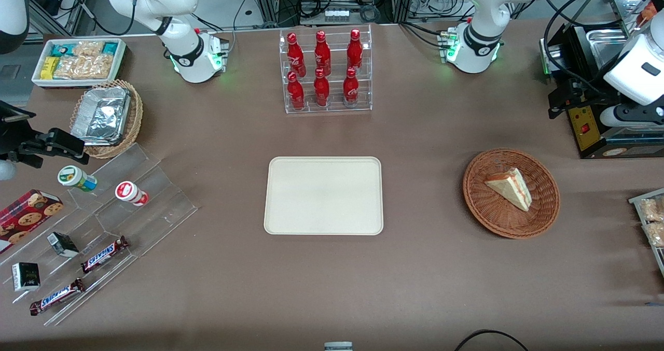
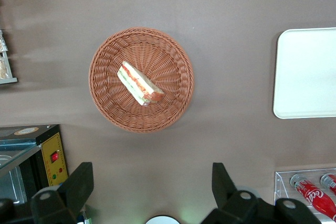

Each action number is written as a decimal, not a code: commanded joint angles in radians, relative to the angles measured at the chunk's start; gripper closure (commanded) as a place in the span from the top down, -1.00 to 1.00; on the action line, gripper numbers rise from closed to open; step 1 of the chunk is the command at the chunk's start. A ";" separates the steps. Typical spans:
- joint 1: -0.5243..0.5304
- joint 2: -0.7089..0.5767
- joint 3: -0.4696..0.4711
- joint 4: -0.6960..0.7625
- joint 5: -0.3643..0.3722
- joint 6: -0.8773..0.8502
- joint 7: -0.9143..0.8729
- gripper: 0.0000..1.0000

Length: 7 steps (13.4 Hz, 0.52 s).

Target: Place sandwich from basket to tray

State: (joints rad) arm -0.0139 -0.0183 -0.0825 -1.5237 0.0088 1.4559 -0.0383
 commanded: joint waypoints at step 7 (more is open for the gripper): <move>0.008 0.011 0.007 -0.018 0.016 -0.006 -0.006 1.00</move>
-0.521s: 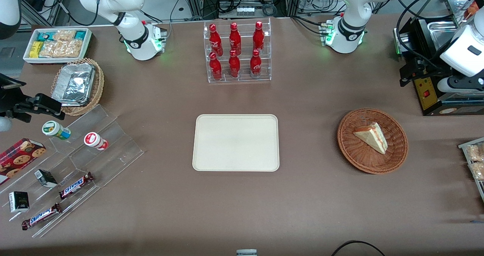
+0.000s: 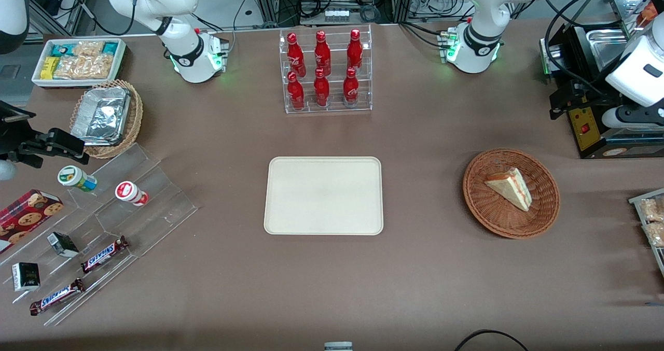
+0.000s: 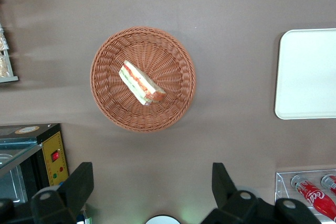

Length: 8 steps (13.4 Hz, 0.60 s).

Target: Place sandwich from basket to tray

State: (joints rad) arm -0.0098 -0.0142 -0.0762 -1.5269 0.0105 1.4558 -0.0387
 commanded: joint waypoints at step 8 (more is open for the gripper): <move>0.007 0.031 0.041 -0.203 0.016 0.178 -0.288 0.98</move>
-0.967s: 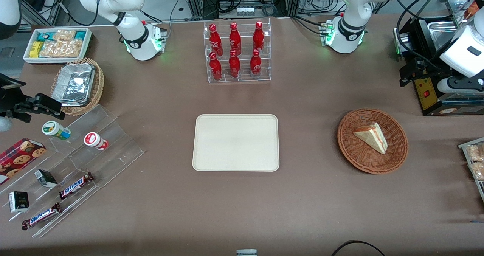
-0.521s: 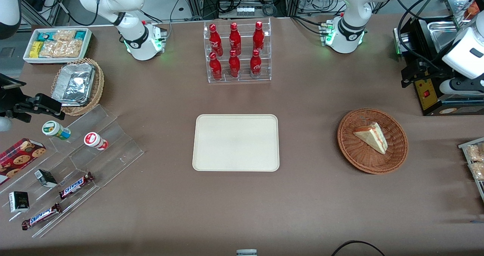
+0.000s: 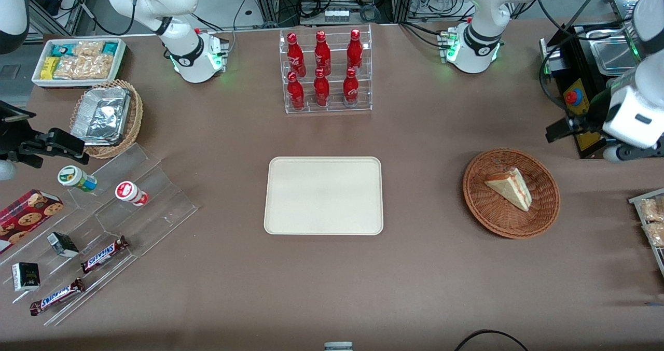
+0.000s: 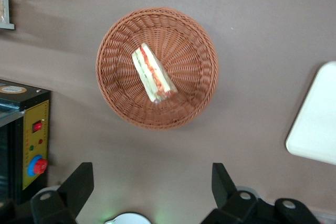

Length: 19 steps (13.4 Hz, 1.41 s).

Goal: Place sandwich from basket to tray
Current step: 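Lower the open left gripper over the sandwich in the wicker basket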

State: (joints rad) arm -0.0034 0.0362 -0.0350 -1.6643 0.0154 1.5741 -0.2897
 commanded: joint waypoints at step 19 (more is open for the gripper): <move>-0.003 0.156 0.093 -0.472 -0.046 0.688 -0.482 0.90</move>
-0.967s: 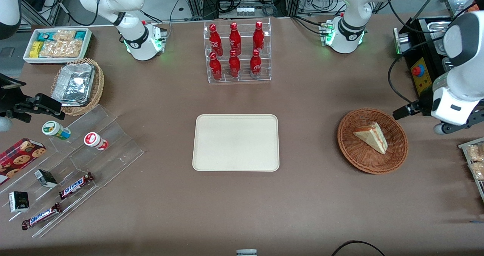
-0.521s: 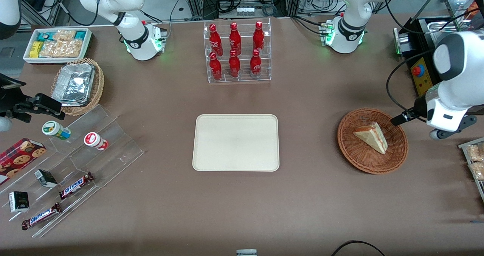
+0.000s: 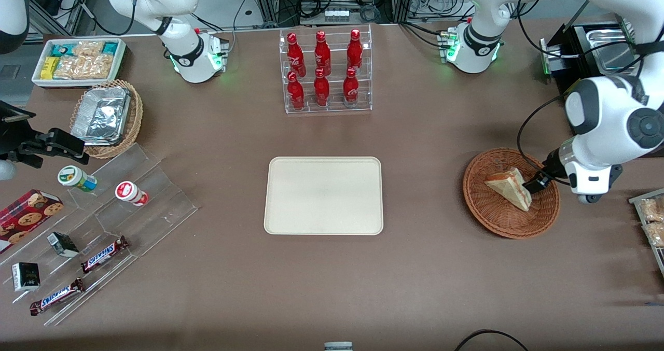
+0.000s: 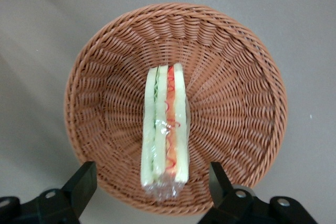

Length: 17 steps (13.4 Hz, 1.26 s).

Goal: Place sandwich from basket to tray
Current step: 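Lower the open left gripper over the sandwich in the wicker basket, then close the left gripper on the wrapped sandwich and lift it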

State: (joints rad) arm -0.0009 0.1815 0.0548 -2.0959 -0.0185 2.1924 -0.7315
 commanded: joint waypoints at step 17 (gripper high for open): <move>-0.053 0.121 0.004 -0.116 -0.017 0.221 -0.034 -0.03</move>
State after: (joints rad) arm -0.0471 0.3125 0.0529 -2.2023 -0.0431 2.4025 -0.7685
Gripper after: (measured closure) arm 0.370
